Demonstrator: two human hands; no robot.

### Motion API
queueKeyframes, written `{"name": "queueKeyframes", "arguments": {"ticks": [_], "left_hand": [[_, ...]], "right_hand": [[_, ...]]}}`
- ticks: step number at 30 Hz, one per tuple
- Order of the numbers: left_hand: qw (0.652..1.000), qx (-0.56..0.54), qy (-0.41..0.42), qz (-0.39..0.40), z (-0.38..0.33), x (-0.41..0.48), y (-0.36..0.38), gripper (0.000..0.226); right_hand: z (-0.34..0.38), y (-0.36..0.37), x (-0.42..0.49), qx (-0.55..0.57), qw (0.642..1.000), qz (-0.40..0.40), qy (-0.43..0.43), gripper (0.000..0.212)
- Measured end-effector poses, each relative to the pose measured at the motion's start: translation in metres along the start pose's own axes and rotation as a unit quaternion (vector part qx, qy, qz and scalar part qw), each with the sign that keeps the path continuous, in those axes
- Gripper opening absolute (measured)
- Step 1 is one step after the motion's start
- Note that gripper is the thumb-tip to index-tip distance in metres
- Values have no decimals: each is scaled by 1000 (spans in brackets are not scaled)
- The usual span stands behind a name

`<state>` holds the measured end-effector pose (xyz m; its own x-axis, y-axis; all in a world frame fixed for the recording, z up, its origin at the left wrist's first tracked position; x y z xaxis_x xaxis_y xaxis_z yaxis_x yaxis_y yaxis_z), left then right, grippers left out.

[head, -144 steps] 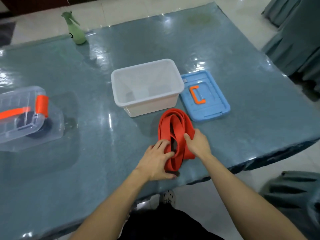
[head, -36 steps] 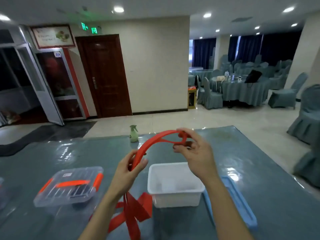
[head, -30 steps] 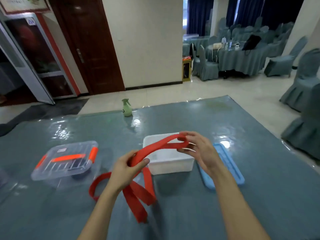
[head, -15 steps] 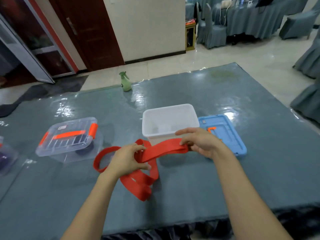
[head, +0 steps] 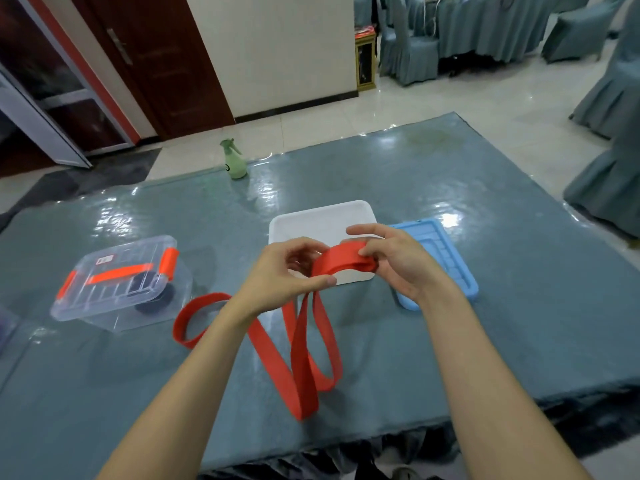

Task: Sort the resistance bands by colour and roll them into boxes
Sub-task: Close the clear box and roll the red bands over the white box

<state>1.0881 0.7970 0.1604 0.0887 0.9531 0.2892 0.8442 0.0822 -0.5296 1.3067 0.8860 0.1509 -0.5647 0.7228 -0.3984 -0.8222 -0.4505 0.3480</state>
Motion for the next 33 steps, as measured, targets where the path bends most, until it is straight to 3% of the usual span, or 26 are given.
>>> {"name": "queueKeyframes", "arguments": {"ticks": [3, 5, 7, 9, 10, 12, 15, 18, 20, 23, 28, 30, 33], "left_hand": [[996, 77, 28, 31, -1, 8, -4, 43], [983, 159, 57, 72, -3, 13, -8, 44], [956, 250, 81, 126, -6, 19, -10, 45], [926, 323, 97, 170, -11, 25, -11, 45], [916, 342, 100, 184, -14, 27, -12, 44], [905, 361, 112, 197, -19, 30, -14, 43], [897, 374, 116, 207, -24, 32, -22, 44], [886, 393, 111, 220, -28, 32, -26, 46], [882, 398, 122, 223, -30, 32, -24, 46], [879, 399, 146, 218, -34, 32, -18, 42], [889, 378, 123, 228, -34, 35, -22, 52], [892, 371, 125, 228, -33, 35, -21, 49], [896, 360, 123, 229, -33, 36, -20, 43]], "right_hand": [[-1, -8, -1, -19, 1000, -13, 12, 41], [-5, -14, 0, -149, 987, -58, 24, 39], [-9, -18, 0, -399, 910, -117, 5, 43], [-11, -16, -1, -540, 833, -117, -23, 48], [-11, -15, -1, -543, 833, -103, -30, 44], [-13, -16, 1, -487, 871, -60, -17, 32], [-16, -19, 0, -345, 938, 29, 5, 26], [-14, -23, 1, -207, 972, 113, 11, 18], [-15, -24, 3, -199, 971, 127, 31, 22], [-22, -21, 9, -259, 963, 61, 45, 19], [-25, -17, 12, -222, 973, 53, 46, 15], [-23, -9, 10, -316, 949, 13, 17, 13], [-20, 4, 10, -457, 886, -57, -60, 15]]}}
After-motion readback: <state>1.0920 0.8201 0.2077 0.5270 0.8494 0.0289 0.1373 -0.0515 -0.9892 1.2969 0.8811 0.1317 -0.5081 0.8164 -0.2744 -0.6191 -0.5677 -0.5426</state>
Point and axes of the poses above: each hand's wrist, its own x-axis towards the middle knuckle, its own y-axis out of the palm, z = x × y, the point moved 1 cm from there along x, towards the middle knuckle, and after that the axes turned 11 degrees about y, right-handed, at the moved point
